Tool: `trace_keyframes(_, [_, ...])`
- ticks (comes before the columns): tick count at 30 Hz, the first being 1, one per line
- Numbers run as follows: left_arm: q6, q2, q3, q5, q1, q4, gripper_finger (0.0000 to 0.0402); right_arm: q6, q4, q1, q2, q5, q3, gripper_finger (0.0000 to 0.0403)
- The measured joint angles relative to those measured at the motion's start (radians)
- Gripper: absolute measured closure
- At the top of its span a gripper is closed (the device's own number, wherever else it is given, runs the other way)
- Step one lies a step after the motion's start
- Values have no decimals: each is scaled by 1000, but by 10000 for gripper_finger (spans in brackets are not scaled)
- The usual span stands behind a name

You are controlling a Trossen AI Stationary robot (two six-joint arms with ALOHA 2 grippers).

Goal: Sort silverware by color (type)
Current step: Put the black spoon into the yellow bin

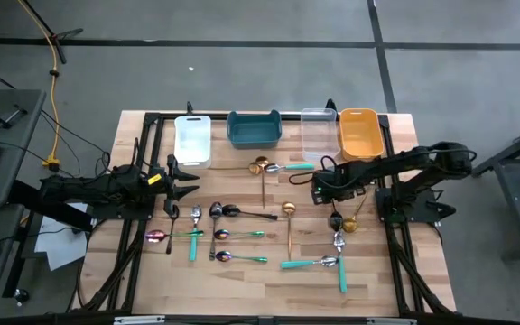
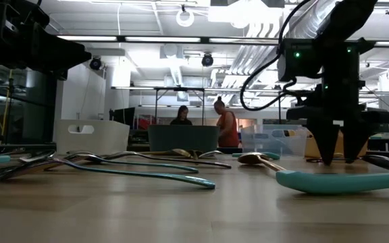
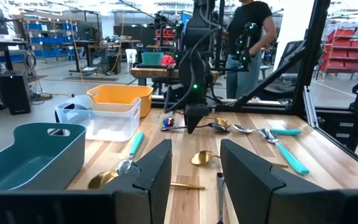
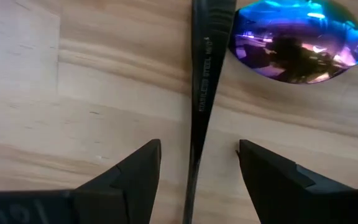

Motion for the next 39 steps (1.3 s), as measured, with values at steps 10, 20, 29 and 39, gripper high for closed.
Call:
trace_keyframes(10, [0, 0, 0, 0, 0, 0, 273, 22, 1, 0, 25, 0, 2, 261])
trace_keyframes(20, [0, 0, 0, 0, 0, 0, 273, 21, 32, 10, 19, 4, 10, 385])
trace_keyframes(29, [0, 0, 0, 0, 0, 0, 273, -113, -40, 8, 18, 30, 134, 390])
trace_keyframes(39, [0, 0, 0, 0, 0, 0, 273, -483, -3, 9, -186, 41, 296, 396])
